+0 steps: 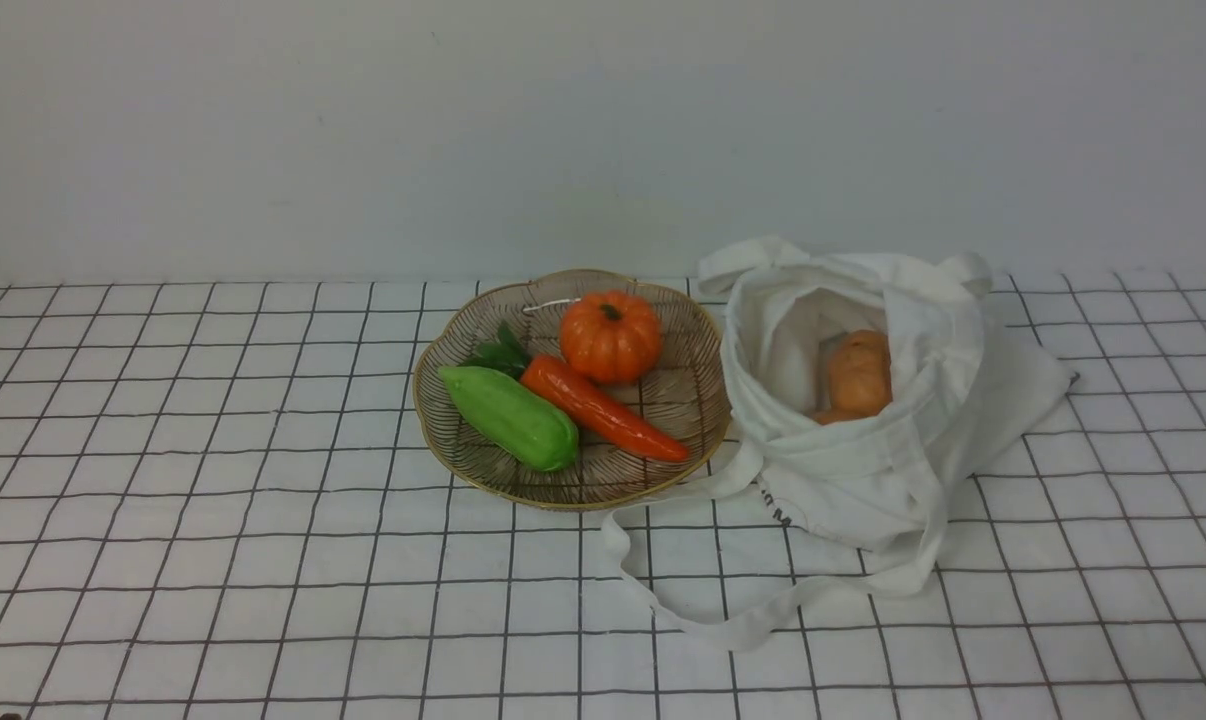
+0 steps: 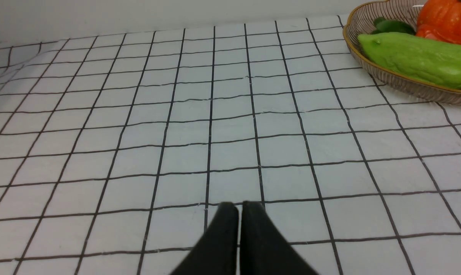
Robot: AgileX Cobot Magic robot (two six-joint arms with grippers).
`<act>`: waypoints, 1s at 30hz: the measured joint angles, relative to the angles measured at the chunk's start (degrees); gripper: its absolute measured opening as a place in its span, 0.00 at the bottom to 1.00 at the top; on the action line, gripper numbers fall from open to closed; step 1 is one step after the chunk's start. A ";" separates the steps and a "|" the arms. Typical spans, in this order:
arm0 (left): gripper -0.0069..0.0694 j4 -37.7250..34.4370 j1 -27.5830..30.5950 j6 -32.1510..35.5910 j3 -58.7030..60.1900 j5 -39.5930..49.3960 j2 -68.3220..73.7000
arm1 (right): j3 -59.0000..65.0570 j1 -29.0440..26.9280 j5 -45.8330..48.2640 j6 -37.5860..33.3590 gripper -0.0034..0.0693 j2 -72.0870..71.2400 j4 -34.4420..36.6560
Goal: Take vegetables from bag on white checkered tablecloth place on plate.
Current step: 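Reach into the bag and grasp the item inside with the right gripper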
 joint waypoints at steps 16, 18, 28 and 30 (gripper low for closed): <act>0.08 0.00 0.00 0.00 0.00 0.00 0.00 | -26.49 0.00 8.22 -27.49 0.03 21.09 0.06; 0.08 0.00 0.00 0.00 0.00 0.00 0.00 | -33.09 0.00 15.88 -30.88 0.03 35.14 -2.88; 0.08 0.00 0.00 0.00 0.00 0.00 0.00 | -55.14 6.85 22.99 -48.53 0.03 73.76 6.94; 0.08 0.00 0.00 0.00 0.00 0.00 0.00 | -58.61 8.06 22.87 -47.82 0.04 77.41 5.93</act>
